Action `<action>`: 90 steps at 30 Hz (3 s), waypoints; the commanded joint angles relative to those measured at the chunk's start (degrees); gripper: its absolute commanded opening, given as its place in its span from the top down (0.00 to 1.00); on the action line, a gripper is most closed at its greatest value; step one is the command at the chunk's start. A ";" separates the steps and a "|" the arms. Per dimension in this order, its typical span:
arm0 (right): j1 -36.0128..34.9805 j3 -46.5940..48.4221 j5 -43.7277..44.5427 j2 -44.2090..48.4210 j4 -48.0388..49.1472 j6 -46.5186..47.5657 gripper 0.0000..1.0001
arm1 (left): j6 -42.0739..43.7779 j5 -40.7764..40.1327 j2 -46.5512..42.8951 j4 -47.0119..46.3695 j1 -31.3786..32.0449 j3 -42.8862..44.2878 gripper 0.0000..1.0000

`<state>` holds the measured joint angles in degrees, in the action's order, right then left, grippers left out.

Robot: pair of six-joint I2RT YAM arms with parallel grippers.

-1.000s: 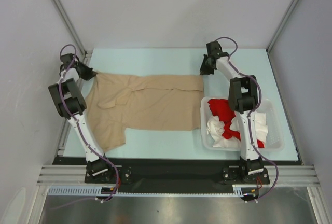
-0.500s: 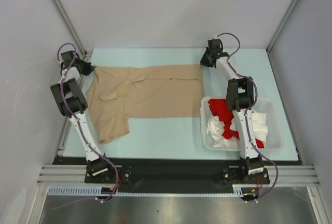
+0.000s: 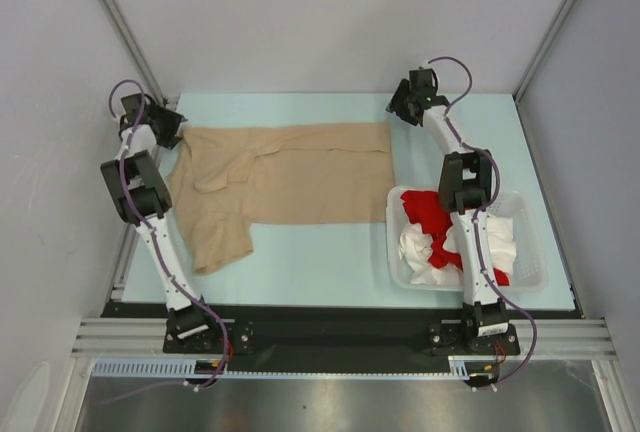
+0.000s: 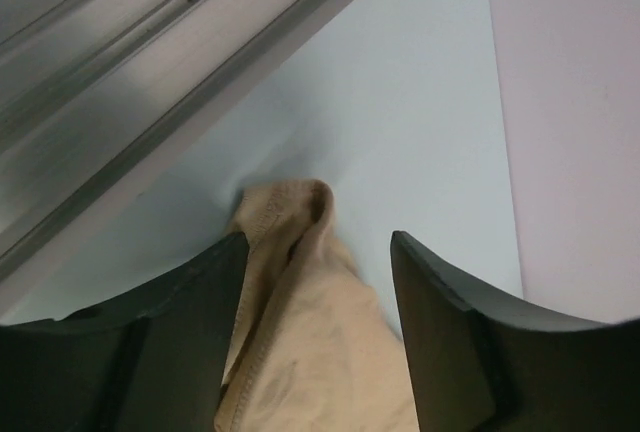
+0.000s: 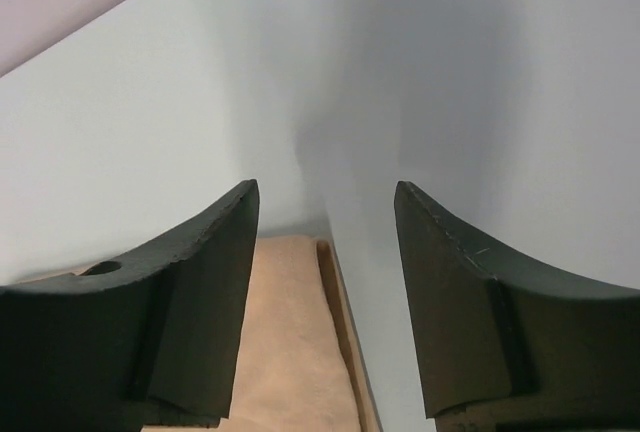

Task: Fold and stack the t-shirts
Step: Fold the tshirt

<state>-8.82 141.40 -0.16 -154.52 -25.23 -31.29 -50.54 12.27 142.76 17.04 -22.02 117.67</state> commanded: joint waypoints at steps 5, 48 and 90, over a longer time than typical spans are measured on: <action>-0.14 -4.88 3.42 13.17 -13.85 5.27 0.36 | 20.21 -18.14 -16.79 9.14 4.52 -7.93 0.25; -11.13 -76.72 -7.74 63.74 -14.32 7.12 0.45 | 6.26 -13.69 -81.07 28.41 3.76 -77.67 0.39; -15.70 -74.60 -19.26 51.34 -4.30 5.10 0.41 | 3.44 -20.01 -74.99 33.76 -5.66 -78.65 0.61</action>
<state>-24.18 65.93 -17.80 -102.13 -31.48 -25.47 -47.37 -4.56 68.34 48.16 -27.05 35.88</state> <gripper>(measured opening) 0.592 0.385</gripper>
